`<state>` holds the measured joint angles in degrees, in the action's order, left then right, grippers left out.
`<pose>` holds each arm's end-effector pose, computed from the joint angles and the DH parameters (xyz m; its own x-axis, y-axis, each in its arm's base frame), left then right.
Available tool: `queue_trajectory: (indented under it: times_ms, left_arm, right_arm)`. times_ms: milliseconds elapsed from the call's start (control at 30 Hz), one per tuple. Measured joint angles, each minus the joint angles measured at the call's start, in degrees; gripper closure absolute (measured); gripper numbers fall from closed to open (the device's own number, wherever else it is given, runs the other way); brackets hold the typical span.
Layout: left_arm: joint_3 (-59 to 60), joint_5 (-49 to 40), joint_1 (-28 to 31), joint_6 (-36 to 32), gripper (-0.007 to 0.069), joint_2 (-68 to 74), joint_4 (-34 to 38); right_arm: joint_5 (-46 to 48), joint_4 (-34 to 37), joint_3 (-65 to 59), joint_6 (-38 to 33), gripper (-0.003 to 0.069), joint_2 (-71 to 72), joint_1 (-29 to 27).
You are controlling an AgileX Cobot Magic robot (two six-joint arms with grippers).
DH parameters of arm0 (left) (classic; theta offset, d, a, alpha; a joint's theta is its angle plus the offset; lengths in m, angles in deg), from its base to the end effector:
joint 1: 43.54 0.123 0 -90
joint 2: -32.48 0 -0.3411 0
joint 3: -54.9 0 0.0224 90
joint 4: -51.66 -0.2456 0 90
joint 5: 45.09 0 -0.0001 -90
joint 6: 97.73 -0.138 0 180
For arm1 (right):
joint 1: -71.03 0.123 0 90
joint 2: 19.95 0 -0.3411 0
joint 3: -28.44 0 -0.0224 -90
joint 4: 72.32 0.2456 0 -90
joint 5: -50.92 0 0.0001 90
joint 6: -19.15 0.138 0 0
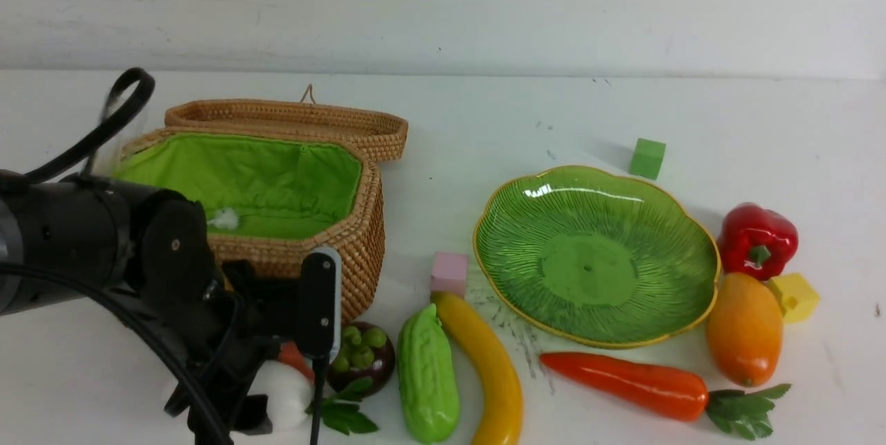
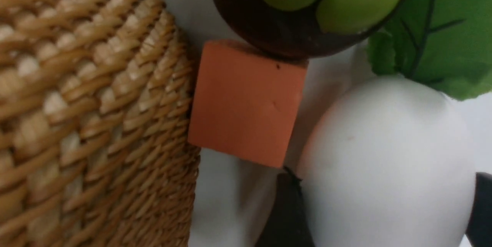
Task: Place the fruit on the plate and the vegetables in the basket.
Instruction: Take a daikon with your left arm and place it on the basket on the left.
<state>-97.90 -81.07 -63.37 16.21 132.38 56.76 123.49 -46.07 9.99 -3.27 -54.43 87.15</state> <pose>0.2876 -0.1114 0.1969 -0.1116 0.9770 -0.1819 0.9598 0.1534 0.2349 -0.0110 0.0575 0.4126 -0.3736 -0.3366 -0.8644 -0.7006 0.7131 0.0251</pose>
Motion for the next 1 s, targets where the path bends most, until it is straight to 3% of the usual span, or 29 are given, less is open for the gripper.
queue_trajectory:
  times_ms: [633, 867, 1000]
  left_arm:
    - [-0.7, -10.2, 0.0, 0.1, 0.0109, 0.2, -2.0]
    - [0.2, -19.6, 0.0, 3.1, 0.0111, -10.8, 5.9]
    - [-1.9, -18.5, 0.0, 7.5, 0.0111, -21.4, 7.0]
  right_arm:
    - [0.0, 0.0, 0.0, -1.0, 0.0599, 0.0, 0.0]
    - [0.0, 0.0, 0.0, -1.4, 0.0591, 0.0, 0.0]
    - [0.0, 0.0, 0.0, -1.4, 0.0586, 0.0, 0.0]
